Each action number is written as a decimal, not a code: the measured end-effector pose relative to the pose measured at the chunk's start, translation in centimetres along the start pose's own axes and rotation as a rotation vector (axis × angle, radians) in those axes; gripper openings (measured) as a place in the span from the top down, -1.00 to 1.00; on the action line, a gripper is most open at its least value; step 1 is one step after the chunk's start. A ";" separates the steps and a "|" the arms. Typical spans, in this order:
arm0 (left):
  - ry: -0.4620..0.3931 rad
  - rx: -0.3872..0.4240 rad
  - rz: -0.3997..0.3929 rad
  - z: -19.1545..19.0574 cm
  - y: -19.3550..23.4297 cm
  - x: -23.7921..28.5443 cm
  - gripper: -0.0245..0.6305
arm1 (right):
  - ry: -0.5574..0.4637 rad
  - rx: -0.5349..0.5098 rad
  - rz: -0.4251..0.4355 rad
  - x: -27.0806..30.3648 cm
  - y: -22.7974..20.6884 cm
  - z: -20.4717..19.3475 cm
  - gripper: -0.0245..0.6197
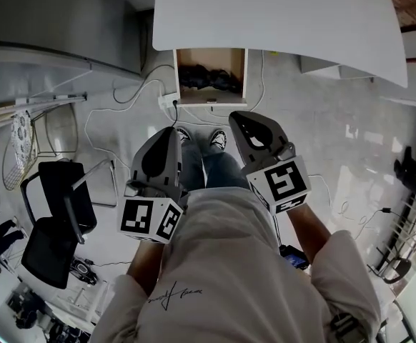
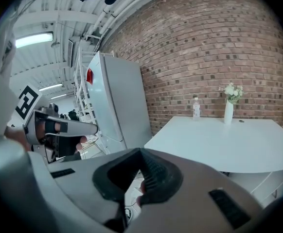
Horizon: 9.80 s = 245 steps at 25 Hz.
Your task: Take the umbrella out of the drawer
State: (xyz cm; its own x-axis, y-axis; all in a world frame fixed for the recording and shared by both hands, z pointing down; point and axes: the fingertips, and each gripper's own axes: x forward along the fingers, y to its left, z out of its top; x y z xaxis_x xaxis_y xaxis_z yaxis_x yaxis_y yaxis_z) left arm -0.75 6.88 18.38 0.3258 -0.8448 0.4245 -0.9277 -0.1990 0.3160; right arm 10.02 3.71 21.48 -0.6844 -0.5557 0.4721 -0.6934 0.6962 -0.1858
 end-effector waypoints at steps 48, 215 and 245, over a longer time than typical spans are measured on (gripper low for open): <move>0.156 -0.145 0.024 -10.1 9.7 5.8 0.87 | 0.293 -0.111 0.003 15.7 -3.7 -14.3 0.84; 0.257 -0.256 0.045 -18.7 17.9 9.3 0.87 | 0.876 -0.700 0.091 33.2 -12.3 -37.3 0.15; 0.220 -0.222 0.042 -17.4 16.0 8.3 0.87 | 0.820 -0.660 0.099 30.5 -11.2 -34.6 0.15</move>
State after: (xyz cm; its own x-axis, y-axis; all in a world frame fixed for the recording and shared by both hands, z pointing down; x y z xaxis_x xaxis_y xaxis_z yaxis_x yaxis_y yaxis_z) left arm -9.70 5.32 41.72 0.3422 -0.7176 0.6066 -0.8865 -0.0324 0.4617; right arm 4.68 -5.29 67.76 -0.1983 -0.1770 0.9640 -0.2138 0.9677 0.1337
